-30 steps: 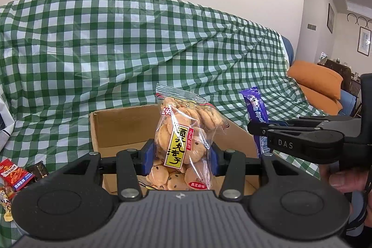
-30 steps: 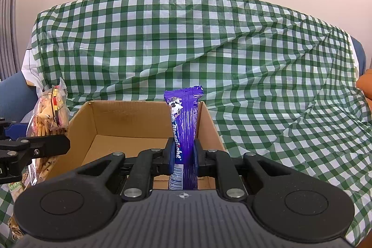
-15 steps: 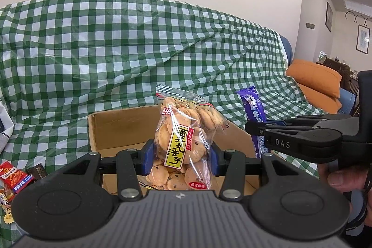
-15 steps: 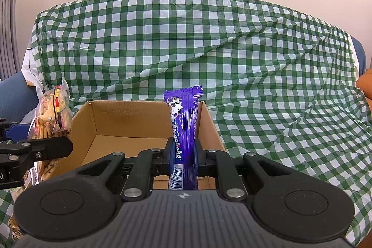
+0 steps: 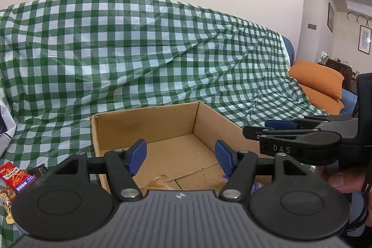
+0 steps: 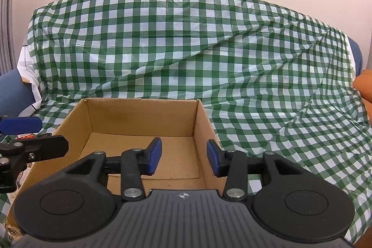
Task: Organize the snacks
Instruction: 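Open the left tool dropping the cookie bag while the right tool releases the purple bar into the box, then grasp the yellow wafer stick with the left tool while the right tool grasps the white peanut bar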
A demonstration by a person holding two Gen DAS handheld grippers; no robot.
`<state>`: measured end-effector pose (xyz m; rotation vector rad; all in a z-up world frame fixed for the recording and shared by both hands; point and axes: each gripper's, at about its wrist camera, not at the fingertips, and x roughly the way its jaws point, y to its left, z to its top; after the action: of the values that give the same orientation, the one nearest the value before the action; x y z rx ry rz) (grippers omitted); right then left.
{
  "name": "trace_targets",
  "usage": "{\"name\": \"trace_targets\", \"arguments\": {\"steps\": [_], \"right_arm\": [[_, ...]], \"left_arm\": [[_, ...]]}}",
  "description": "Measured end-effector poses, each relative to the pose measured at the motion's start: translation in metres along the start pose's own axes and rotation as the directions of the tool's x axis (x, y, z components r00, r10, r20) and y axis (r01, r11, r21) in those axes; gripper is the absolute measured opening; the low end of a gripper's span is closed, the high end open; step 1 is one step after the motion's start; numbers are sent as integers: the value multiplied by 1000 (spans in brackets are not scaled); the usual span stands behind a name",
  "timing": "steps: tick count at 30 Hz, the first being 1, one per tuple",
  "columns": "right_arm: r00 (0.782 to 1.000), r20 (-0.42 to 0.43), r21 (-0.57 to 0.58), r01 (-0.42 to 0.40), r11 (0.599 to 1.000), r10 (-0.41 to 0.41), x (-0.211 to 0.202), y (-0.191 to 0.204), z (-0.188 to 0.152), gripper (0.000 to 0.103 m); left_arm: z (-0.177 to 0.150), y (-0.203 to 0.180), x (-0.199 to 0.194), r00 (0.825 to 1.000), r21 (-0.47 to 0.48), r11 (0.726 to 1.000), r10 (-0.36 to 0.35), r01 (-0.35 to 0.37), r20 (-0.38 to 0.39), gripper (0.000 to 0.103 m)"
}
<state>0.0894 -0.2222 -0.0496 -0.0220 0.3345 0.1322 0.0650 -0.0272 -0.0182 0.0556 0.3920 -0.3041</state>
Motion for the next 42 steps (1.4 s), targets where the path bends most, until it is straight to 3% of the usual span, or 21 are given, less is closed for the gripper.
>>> {"name": "trace_targets", "arguments": {"steps": [5, 7, 12, 15, 18, 24, 28, 31, 34, 38, 42], "right_arm": [[1000, 0, -5, 7, 1000, -7, 2, 2, 1, 45], [1000, 0, -10, 12, 1000, -12, 3, 4, 1, 45], [1000, 6, -16, 16, 1000, -15, 2, 9, 2, 45], [1000, 14, -25, 16, 1000, -16, 2, 14, 3, 45], [1000, 23, -34, 10, 999, -9, 0, 19, 3, 45], [999, 37, -27, -11, 1000, 12, 0, 29, 6, 45], [998, 52, -13, -35, 999, 35, -3, 40, 8, 44], [997, 59, -14, -57, 998, 57, -3, 50, 10, 42], [994, 60, -28, -85, 996, 87, -2, 62, 11, 36], [989, 67, -59, -131, 990, 135, -4, 80, 9, 28], [983, 70, -97, -161, 982, 168, -4, 96, 8, 28]], "left_arm": [[0, 2, -1, 1000, 0, 1000, 24, -24, 7, 68], [-1, 2, -3, 998, 19, 998, 52, -53, 28, 60], [-3, 9, -8, 994, 47, 994, 99, -100, 40, 26], [-4, 18, -16, 993, 44, 993, 108, -110, 44, 19], [-2, 32, -26, 999, 11, 999, 46, -47, 29, 11], [-2, 43, -43, 997, 35, 997, 62, -63, 39, 9], [7, 56, -58, 999, 29, 1000, 3, -5, 48, 8], [19, 64, -64, 998, 72, 997, 25, -29, 56, 8], [30, 77, -60, 1000, 140, 990, -11, 10, 6, 8], [33, 93, -45, 998, 245, 969, 40, -28, -45, 9], [20, 127, -32, 987, 197, 975, 125, -104, -99, 10]]}}
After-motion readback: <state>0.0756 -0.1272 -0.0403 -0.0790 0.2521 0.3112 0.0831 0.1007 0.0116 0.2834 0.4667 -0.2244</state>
